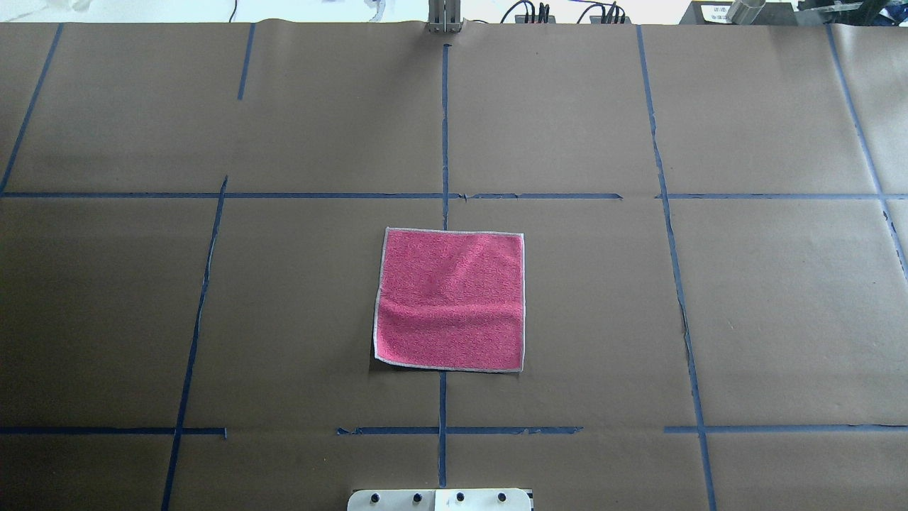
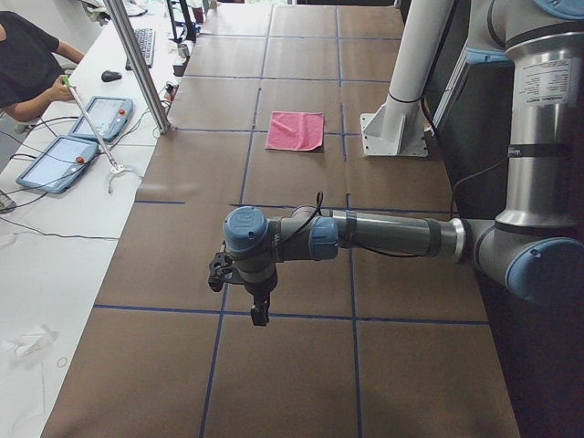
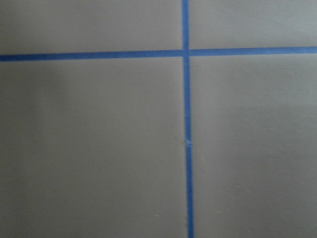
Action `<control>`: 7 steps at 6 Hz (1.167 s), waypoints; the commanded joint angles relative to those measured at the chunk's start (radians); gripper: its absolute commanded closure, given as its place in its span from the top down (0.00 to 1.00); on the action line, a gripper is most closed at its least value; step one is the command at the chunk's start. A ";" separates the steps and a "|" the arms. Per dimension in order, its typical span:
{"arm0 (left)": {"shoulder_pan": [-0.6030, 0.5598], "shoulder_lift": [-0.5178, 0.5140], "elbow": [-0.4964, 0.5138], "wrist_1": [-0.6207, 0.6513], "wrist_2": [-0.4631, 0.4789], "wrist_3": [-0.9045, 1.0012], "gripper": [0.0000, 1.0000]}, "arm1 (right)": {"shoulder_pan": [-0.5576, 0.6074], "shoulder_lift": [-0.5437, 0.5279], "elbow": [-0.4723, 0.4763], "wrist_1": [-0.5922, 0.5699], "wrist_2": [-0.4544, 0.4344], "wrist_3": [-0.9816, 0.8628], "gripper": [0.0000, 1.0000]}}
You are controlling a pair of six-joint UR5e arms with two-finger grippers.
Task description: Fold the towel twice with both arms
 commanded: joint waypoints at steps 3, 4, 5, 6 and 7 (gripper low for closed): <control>0.003 0.000 0.010 -0.027 0.005 -0.009 1.00 | -0.002 0.003 -0.002 -0.003 0.008 0.007 1.00; 0.003 0.001 0.005 -0.024 0.002 -0.010 1.00 | -0.002 0.004 0.005 0.000 0.011 0.006 1.00; 0.003 0.001 0.009 -0.025 0.002 -0.012 1.00 | -0.002 0.000 0.002 0.061 0.037 0.007 1.00; 0.003 0.003 0.006 -0.028 0.002 -0.004 1.00 | -0.002 -0.001 -0.008 0.081 0.045 0.004 1.00; 0.003 0.003 0.006 -0.028 0.002 -0.002 1.00 | -0.008 0.003 -0.008 0.083 0.045 0.006 1.00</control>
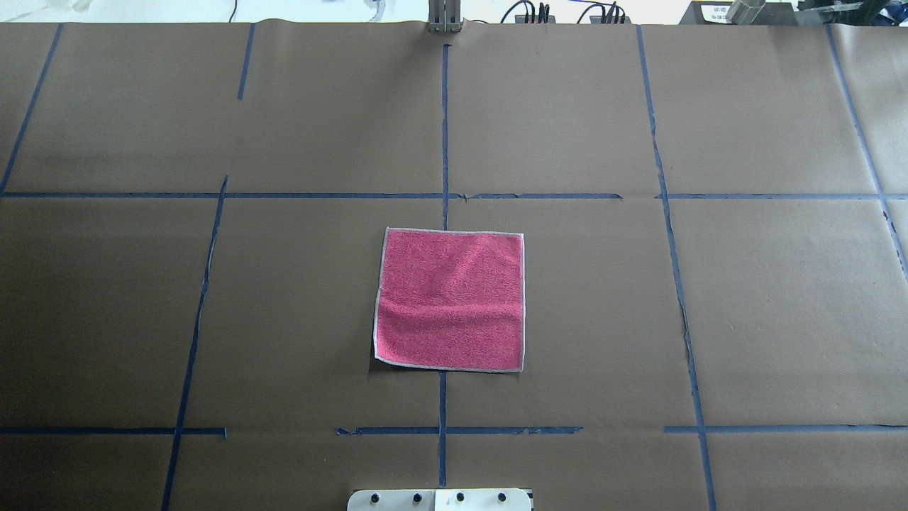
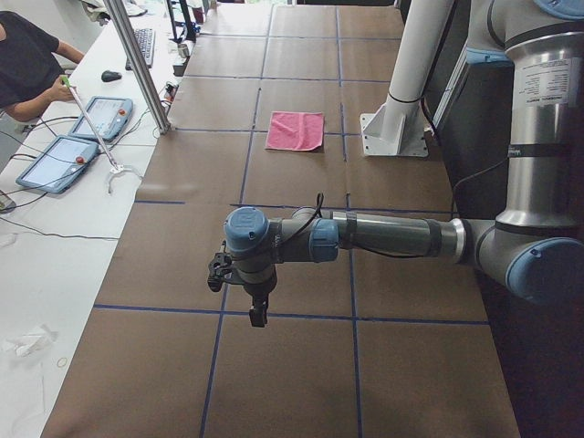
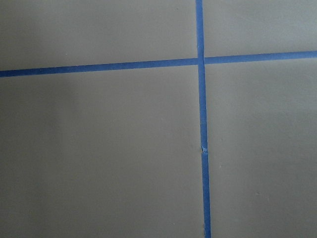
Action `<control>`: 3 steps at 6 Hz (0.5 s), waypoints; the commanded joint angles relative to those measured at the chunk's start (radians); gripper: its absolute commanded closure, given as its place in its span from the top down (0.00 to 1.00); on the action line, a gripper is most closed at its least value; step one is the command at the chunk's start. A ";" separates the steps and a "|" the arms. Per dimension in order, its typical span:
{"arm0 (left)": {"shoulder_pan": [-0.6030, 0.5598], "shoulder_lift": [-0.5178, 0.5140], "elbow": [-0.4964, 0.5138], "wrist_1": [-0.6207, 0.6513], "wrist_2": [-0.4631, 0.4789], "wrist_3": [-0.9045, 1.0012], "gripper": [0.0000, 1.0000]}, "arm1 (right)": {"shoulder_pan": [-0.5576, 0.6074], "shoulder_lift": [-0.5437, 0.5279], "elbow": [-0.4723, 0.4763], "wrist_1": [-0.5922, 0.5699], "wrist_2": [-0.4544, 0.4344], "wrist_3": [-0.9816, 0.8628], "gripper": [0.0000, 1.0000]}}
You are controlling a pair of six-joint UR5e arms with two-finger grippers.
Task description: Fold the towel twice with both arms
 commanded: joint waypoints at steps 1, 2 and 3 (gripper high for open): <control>0.002 -0.001 -0.010 -0.001 0.000 0.003 1.00 | -0.005 0.002 -0.009 0.007 0.011 0.002 1.00; 0.002 -0.007 -0.017 -0.002 0.000 0.003 1.00 | -0.008 0.003 -0.006 0.010 0.031 0.008 1.00; 0.002 -0.007 -0.019 -0.002 -0.012 0.001 1.00 | -0.058 0.009 0.025 0.013 0.037 0.073 1.00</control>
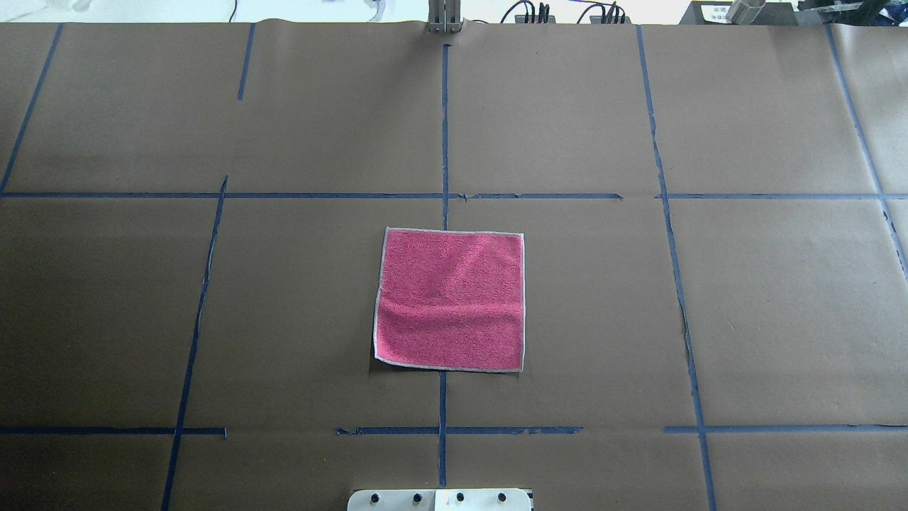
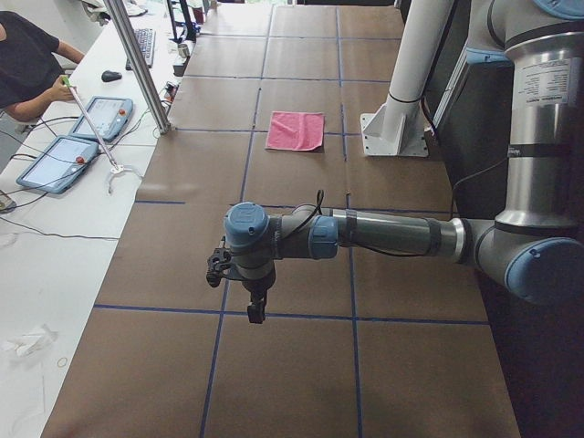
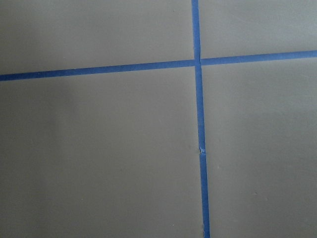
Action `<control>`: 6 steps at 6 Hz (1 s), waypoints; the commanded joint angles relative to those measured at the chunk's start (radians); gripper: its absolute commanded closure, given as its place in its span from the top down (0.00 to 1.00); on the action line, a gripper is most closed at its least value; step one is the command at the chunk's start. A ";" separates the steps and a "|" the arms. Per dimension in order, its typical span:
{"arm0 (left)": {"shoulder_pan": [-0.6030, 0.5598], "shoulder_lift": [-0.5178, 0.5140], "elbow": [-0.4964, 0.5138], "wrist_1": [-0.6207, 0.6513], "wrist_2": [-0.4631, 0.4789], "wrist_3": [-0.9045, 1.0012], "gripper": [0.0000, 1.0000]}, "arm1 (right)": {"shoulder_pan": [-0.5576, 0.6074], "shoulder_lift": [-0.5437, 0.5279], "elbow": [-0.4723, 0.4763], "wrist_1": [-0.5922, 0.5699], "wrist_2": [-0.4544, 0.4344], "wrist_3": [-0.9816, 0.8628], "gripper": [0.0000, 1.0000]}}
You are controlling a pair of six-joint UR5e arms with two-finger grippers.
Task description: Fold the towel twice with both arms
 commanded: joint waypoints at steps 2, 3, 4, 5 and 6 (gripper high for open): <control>0.031 -0.011 -0.006 -0.043 -0.123 -0.009 1.00 | -0.283 0.044 0.072 0.317 0.002 0.533 1.00; 0.045 -0.014 -0.026 -0.043 -0.128 -0.012 1.00 | -0.415 0.120 0.078 0.392 -0.027 0.831 1.00; 0.083 -0.021 -0.057 -0.045 -0.130 -0.112 1.00 | -0.518 0.177 0.104 0.392 -0.056 0.990 1.00; 0.186 -0.032 -0.100 -0.106 -0.128 -0.256 1.00 | -0.627 0.237 0.129 0.392 -0.128 1.142 1.00; 0.274 -0.050 -0.135 -0.220 -0.130 -0.426 1.00 | -0.740 0.294 0.158 0.391 -0.230 1.309 1.00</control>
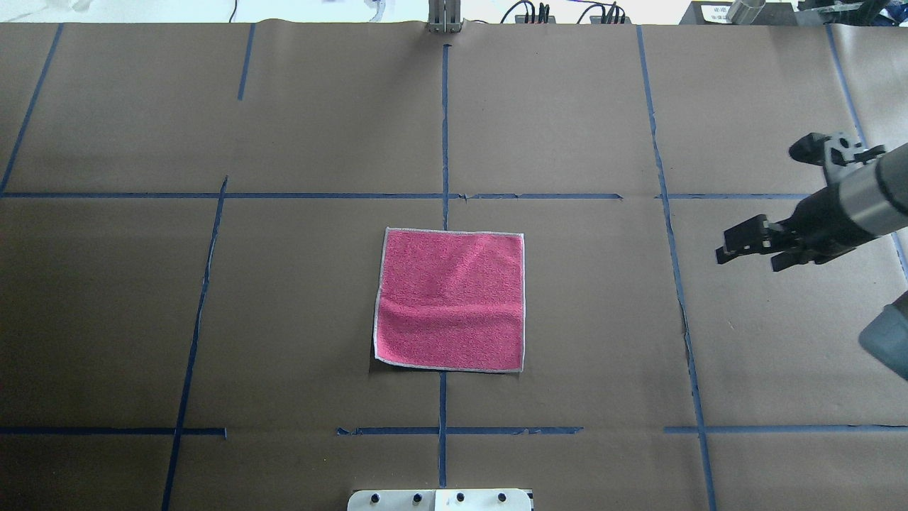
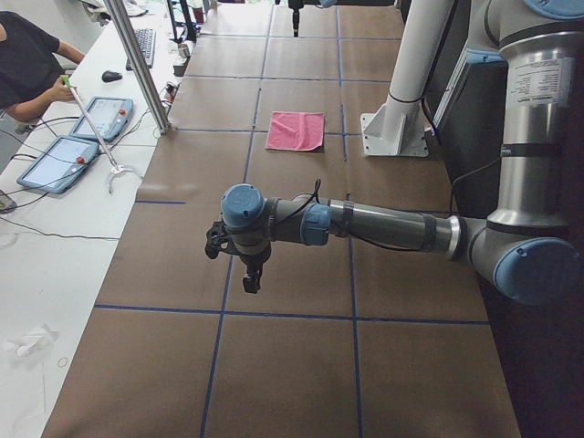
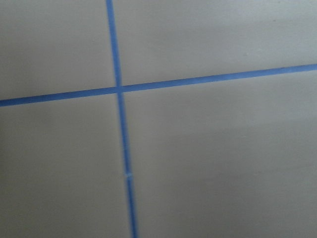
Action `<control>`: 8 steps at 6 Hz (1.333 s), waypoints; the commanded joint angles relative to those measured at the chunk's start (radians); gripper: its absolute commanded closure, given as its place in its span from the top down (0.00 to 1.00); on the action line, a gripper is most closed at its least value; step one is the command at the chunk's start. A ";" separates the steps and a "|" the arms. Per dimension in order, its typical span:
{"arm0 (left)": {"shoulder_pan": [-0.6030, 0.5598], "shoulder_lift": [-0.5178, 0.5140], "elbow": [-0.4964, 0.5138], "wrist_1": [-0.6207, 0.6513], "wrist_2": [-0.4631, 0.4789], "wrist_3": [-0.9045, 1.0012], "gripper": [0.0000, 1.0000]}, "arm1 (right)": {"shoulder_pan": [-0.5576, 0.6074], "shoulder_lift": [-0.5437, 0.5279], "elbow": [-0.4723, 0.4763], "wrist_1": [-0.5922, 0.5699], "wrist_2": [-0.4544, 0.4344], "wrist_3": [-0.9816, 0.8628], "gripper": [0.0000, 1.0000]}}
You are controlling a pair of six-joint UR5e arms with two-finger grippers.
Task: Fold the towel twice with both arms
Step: 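Move both grippers toward the towel's nearer corners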
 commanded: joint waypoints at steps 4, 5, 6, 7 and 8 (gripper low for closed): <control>0.632 -0.313 -0.126 -0.163 0.252 -1.115 1.00 | -0.531 0.306 0.038 -0.180 -0.517 0.610 1.00; 0.779 -0.395 -0.100 -0.158 0.389 -1.240 1.00 | -0.590 0.375 0.014 -0.268 -0.601 0.679 0.99; 0.802 -0.438 -0.083 -0.154 0.408 -1.289 1.00 | -0.621 0.405 -0.041 -0.272 -0.658 0.754 0.97; 0.808 -0.431 -0.092 -0.152 0.410 -1.304 1.00 | -0.622 0.424 -0.077 -0.270 -0.683 0.791 0.90; 0.813 -0.437 -0.092 -0.152 0.411 -1.309 1.00 | -0.623 0.434 -0.121 -0.261 -0.699 0.793 0.85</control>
